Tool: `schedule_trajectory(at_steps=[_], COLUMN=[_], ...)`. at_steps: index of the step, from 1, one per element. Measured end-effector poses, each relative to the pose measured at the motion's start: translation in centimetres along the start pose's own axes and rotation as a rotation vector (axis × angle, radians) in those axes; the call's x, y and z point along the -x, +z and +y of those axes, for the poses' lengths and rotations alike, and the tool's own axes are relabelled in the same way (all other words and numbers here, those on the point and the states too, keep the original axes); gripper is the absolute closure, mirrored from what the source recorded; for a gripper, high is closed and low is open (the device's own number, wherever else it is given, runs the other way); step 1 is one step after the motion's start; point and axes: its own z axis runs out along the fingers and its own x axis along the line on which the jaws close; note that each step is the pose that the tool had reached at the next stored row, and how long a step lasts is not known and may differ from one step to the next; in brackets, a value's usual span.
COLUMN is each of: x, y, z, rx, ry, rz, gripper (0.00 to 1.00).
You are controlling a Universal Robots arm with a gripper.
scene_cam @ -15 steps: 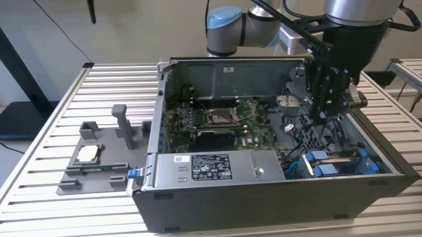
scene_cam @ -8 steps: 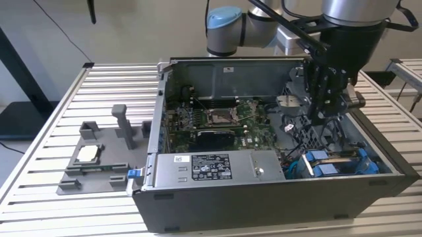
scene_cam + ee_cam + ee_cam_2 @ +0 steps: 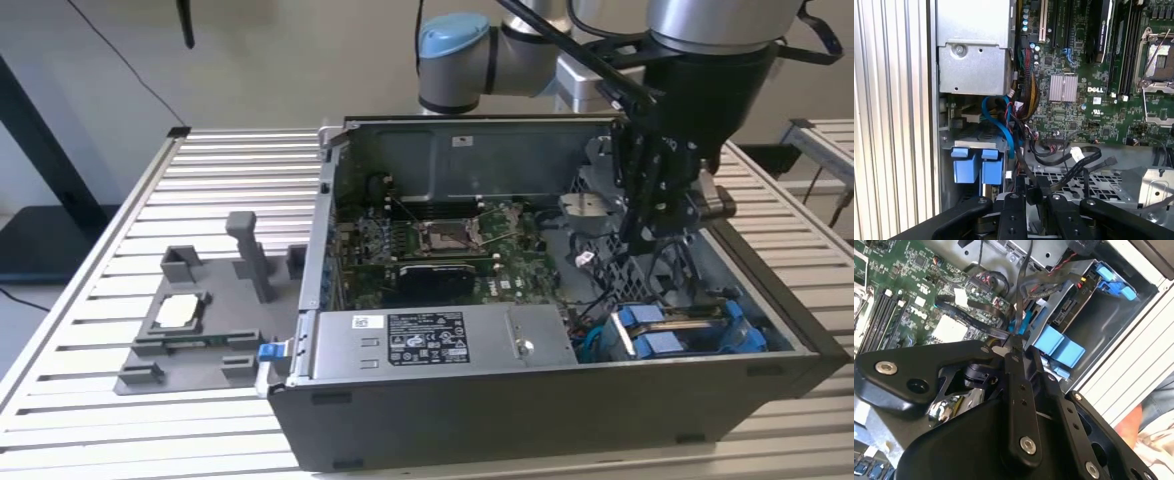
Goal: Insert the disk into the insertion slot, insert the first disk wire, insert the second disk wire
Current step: 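Insert the second disk wire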
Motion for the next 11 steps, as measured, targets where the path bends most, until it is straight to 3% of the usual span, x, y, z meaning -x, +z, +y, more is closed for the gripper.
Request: schedule_trajectory(at_steps=[11], x=[0.03], y=[-0.09], z=[-0.01], rx=[-0.0002], ry=[0.000], rz=[0.0000], gripper=[0.76])
